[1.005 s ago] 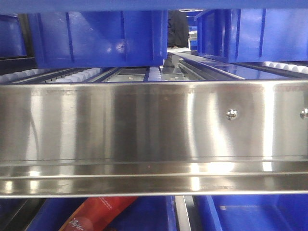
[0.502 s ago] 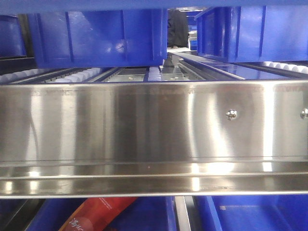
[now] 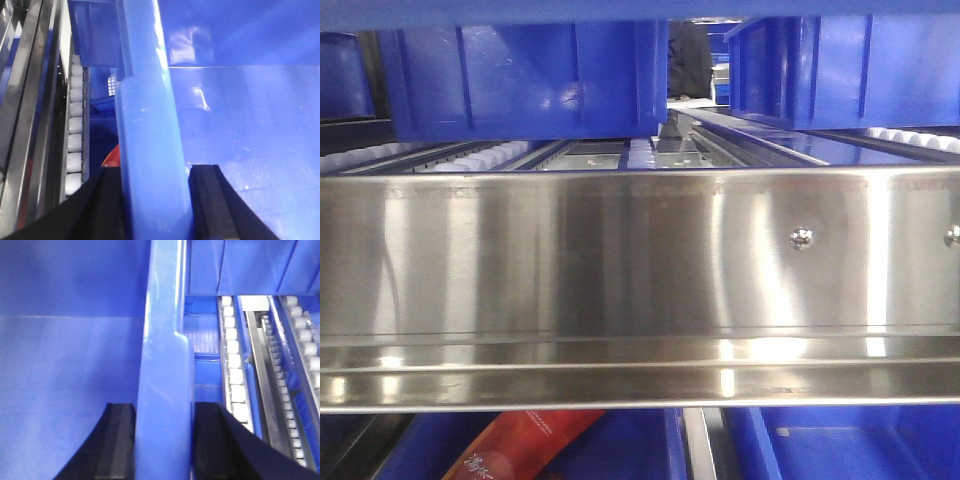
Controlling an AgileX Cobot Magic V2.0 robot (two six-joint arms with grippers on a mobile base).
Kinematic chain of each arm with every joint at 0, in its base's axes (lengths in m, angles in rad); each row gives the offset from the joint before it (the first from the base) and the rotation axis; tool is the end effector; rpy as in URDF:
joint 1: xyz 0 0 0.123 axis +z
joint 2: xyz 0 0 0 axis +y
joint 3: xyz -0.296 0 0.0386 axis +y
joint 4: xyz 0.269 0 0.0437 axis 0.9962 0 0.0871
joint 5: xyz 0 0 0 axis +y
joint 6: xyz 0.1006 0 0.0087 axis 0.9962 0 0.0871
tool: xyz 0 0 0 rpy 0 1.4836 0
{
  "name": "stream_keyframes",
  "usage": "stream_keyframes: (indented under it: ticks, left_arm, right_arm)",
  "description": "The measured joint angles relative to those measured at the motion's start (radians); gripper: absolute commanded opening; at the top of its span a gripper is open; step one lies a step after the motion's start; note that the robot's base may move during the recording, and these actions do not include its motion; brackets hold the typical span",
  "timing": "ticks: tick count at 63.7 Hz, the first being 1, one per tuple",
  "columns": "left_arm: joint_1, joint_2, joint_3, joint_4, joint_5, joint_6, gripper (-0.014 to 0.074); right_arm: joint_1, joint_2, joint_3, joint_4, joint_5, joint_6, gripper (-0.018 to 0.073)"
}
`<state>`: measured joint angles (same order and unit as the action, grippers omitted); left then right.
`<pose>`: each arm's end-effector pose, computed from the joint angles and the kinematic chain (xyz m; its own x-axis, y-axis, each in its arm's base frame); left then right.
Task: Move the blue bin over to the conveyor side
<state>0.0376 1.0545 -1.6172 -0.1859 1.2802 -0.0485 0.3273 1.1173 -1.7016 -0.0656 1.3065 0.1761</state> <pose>0.1727 -0.0114 0.5217 -0.5929 -0.1229 -0.7958 0.0461 0.9815 -0.1860 0.1786 0.0539 0.5310 -0.5973 -0.0360 -0.8012 -0.1803 0.9794 0.0904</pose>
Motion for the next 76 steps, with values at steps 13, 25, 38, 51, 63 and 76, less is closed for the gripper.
stream_keyframes:
  ticks: [13,25,38,51,63,76]
  left_arm:
    - [-0.002,0.000,0.003,-0.004,-0.028,0.002,-0.0018]
    - [-0.002,0.000,0.003,-0.004,-0.029,0.002,-0.0018]
    - [-0.002,0.000,0.003,-0.004,-0.029,0.002,-0.0018]
    - [-0.002,0.000,0.003,-0.004,-0.029,0.002,-0.0018]
    - [-0.002,0.000,0.003,-0.002,-0.030,0.002,-0.0018]
    - [-0.002,0.000,0.003,-0.002,-0.034,0.002,-0.0018]
  right_arm:
    - [0.000,0.000,0.000,-0.007,0.000,0.001,-0.0078]
    - [0.000,0.000,0.000,-0.008,0.000,0.001,-0.0078]
    - [0.000,0.000,0.000,-0.008,-0.008,0.001,-0.0078]
    - [0.000,0.000,0.000,-0.014,-0.045,0.001,-0.0078]
    - [0.000,0.000,0.000,-0.016,-0.065,0.001,-0.0078]
    - [0.000,0.000,0.000,-0.016,-0.065,0.001,-0.0078]
